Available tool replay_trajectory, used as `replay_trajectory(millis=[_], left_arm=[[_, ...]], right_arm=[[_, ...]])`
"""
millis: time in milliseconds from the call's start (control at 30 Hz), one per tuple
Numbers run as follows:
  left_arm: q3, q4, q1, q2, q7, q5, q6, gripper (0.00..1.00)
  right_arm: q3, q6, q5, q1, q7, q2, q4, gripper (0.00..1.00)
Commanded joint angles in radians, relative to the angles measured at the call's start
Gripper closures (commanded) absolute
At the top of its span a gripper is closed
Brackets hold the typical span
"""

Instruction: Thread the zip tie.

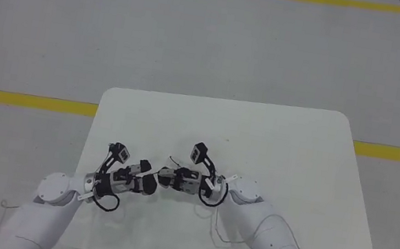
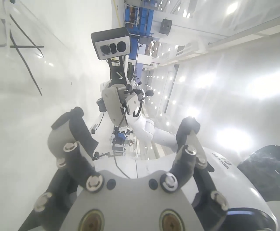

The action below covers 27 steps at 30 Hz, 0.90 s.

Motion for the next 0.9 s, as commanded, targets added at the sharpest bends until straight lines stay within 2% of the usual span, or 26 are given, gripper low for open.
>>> replay_trajectory(millis=[0, 133, 367, 400, 533, 733, 867], left_arm=[[0.002, 0.001, 0.0, 0.002, -0.003, -0.001, 0.0, 0.04], [0.006, 0.002, -0.001, 0.005, -0.005, 0.011, -0.011, 0.46], [0.013, 0.004, -0.006, 0.011, -0.001, 0.016, -0.015, 0.69], [0.013, 0.004, -0.007, 0.011, -0.001, 0.016, -0.015, 0.75], [0.017, 0.01, -0.011, 0.015, 0.003, 0.029, -0.02, 0.85], [0.022, 0.021, -0.017, 0.019, 0.005, 0.03, -0.022, 0.93], [0.025, 0.028, -0.021, 0.022, 0.014, 0.033, -0.024, 0.88]], right_arm=[[0.002, 0.004, -0.013, -0.002, -0.012, 0.004, -0.007, 1.0], [0.004, 0.009, -0.043, -0.005, -0.034, 0.012, -0.02, 1.0], [-0.001, 0.024, -0.1, -0.008, -0.063, 0.023, -0.049, 1.0], [-0.001, 0.026, -0.102, -0.01, -0.065, 0.024, -0.052, 1.0], [-0.002, 0.031, -0.103, -0.013, -0.069, 0.027, -0.062, 1.0], [-0.003, 0.035, -0.094, -0.011, -0.066, 0.031, -0.066, 1.0], [-0.005, 0.031, -0.088, -0.009, -0.058, 0.033, -0.064, 1.0]])
